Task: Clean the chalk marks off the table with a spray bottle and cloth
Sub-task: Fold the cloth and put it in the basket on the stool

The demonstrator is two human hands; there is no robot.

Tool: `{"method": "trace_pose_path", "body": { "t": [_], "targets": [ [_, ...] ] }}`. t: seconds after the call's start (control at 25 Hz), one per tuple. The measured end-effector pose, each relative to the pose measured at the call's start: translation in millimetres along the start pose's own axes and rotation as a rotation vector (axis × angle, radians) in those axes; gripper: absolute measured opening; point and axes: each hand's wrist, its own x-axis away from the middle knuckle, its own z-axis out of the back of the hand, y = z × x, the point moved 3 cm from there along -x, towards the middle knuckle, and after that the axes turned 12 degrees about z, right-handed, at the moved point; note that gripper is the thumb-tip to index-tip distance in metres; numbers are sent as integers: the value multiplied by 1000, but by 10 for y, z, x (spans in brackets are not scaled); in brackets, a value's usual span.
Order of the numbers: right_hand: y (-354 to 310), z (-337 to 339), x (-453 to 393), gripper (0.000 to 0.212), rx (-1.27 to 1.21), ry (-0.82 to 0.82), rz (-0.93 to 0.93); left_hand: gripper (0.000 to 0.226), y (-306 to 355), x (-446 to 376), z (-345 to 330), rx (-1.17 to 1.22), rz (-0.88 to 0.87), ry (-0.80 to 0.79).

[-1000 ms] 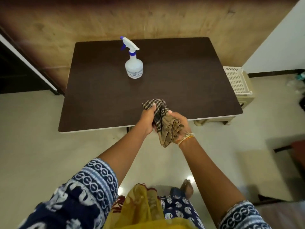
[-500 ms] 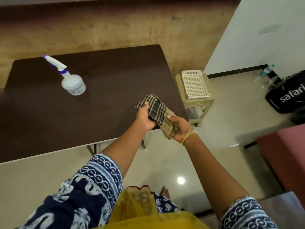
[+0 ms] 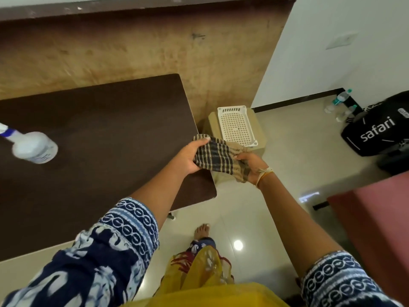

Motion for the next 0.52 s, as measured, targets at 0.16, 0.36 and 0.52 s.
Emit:
{"method": "trace_pose_path", "body": {
  "t": [0.16, 0.36, 0.52],
  "targets": [
    [-353, 181, -591, 19, 127, -2, 82, 51, 349, -510, -287, -234, -47, 232],
    [-676, 422, -1140, 20, 170, 4, 99, 53, 544, -923, -734, -280, -99, 292],
    [-786, 716, -1697, 19, 217, 46, 46, 53, 620, -1329, -1026, -279, -64, 353]
  ]
}}
